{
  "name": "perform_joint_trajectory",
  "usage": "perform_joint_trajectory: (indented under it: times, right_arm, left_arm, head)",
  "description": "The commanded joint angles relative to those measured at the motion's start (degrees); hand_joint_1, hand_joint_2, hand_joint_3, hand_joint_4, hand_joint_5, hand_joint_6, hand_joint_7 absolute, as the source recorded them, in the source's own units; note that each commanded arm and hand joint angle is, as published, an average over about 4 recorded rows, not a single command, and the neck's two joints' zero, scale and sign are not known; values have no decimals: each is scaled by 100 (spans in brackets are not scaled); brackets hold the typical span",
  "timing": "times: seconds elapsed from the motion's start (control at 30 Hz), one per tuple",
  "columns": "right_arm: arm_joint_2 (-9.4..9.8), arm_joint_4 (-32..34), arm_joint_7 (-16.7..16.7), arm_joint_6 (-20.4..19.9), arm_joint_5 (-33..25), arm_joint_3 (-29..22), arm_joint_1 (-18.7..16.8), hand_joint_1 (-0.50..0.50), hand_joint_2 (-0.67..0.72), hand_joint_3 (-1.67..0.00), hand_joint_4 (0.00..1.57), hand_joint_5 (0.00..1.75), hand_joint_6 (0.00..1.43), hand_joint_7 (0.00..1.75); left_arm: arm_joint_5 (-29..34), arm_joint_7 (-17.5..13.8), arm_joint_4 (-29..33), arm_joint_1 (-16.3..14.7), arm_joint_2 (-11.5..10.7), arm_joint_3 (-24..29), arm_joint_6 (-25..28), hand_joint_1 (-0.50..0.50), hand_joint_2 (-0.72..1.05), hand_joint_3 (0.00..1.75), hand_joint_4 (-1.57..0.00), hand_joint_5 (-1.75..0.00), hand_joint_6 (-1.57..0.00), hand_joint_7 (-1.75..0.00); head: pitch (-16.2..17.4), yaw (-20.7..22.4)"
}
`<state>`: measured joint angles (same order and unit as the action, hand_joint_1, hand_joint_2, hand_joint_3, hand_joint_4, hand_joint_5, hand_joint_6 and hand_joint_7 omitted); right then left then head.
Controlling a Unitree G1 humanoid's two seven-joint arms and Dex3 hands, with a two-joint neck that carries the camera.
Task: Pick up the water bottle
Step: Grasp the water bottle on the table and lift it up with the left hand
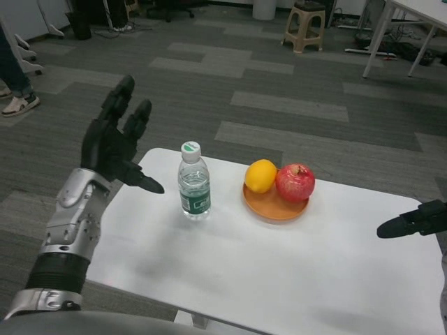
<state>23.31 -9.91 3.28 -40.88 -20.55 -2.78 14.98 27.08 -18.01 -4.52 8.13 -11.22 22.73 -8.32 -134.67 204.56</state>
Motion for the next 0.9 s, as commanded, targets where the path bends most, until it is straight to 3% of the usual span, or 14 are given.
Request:
perform_joint_trajectory:
  times: [0.03, 0.27, 0.37, 0.47, 0.9]
  right_arm:
    - [7, 53, 17, -34, -45, -10, 18, -46, 66, 0, 0, 0, 0, 0]
    - [7, 148, 24, -34, -54, -29, -52, -46, 66, 0, 0, 0, 0, 0]
    - [7, 176, 24, -34, -54, -23, -63, -46, 66, 0, 0, 0, 0, 0]
    - [7, 203, 24, -34, -54, -18, -90, -46, 66, 0, 0, 0, 0, 0]
    - [-20, 396, 28, -36, -72, 1, -268, -46, 68, 0, 0, 0, 0, 0]
  left_arm:
    - [-36, -38, -609, 249, -69, -263, -227, -50, -19, 2, 0, -10, 0, 0]
    - [61, -93, -1082, 339, -403, -713, -240, -50, -19, 2, 0, -10, 0, 0]
    - [87, -117, -1205, 374, -434, -781, -240, -50, -19, 9, 0, -10, 0, 0]
    - [87, -163, -1317, 411, -434, -819, -245, -50, -19, 2, 0, -10, 0, 0]
    - [336, -282, -2038, 616, -535, -1407, -381, -50, -19, 2, 0, -10, 0, 0]
  head:
    - [-17, -26]
    - [-45, -50]
    - [-60, -59]
    - [-79, -56]
    - [-190, -74]
